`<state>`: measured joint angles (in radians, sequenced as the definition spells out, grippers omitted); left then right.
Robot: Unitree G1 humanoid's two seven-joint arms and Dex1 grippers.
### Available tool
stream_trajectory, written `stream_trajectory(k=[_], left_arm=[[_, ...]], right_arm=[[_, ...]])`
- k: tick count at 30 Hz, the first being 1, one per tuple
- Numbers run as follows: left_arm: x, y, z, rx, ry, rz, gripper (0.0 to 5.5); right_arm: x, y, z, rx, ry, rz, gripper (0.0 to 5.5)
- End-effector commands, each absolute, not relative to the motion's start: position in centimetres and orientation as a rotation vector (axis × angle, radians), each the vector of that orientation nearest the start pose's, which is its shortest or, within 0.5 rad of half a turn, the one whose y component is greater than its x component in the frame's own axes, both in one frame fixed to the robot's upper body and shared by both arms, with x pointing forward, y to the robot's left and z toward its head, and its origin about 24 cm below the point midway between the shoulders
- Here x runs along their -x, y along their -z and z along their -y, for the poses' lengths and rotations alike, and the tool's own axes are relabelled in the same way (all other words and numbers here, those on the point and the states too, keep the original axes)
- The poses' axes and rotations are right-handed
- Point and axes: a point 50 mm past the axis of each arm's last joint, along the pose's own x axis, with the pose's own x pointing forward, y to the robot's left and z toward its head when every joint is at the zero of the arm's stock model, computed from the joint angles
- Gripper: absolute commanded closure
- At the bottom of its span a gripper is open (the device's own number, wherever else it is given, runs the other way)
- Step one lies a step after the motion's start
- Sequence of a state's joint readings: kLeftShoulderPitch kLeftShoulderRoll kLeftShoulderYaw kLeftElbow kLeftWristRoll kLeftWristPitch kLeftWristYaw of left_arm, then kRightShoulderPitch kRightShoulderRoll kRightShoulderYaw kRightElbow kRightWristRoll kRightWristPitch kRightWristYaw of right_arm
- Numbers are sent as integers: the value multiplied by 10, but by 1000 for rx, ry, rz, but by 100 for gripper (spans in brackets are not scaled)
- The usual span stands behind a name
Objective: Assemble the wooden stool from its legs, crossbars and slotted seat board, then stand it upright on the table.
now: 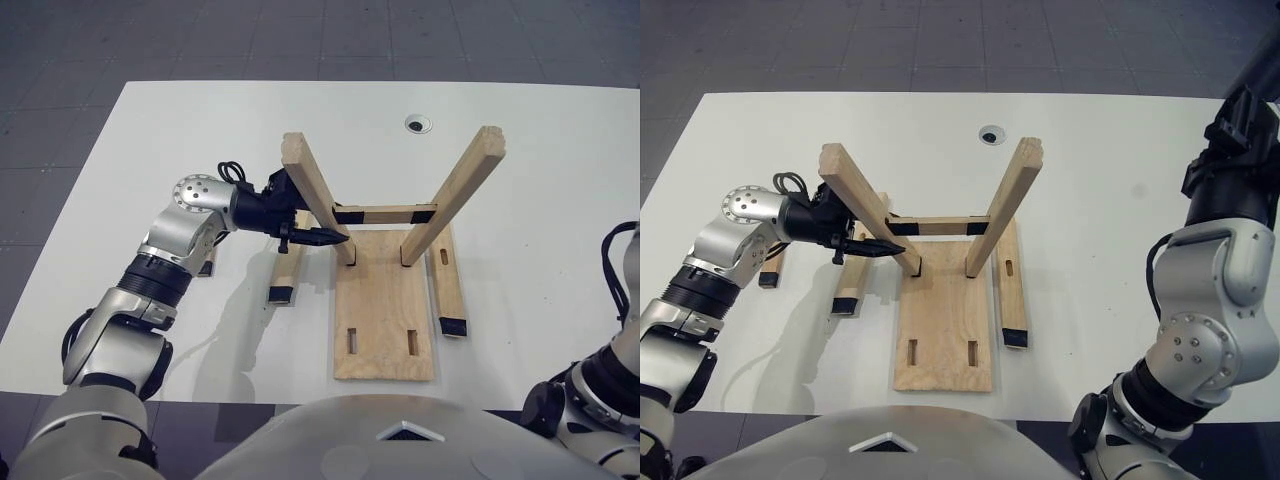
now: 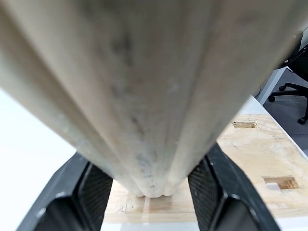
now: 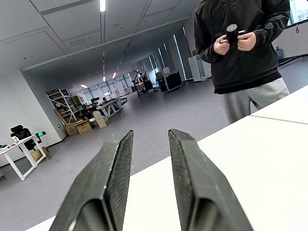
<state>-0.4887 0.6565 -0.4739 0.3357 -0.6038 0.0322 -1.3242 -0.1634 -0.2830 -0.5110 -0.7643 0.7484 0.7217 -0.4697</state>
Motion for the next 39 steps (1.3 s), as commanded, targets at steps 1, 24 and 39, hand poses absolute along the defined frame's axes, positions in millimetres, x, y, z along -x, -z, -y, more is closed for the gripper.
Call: stream_trajectory(k=[1, 24, 39], left_arm=[[-171, 54, -199, -171, 1610, -1203, 345], [-252, -21, -208, -263, 1211, -626, 121], [-208, -71, -213, -248, 837, -350, 119]], right_arm=[[-214, -201, 239, -310, 344, 249, 416], [-214, -180, 216, -167, 165, 129, 418], [-208, -151, 214, -13, 122, -3, 165]])
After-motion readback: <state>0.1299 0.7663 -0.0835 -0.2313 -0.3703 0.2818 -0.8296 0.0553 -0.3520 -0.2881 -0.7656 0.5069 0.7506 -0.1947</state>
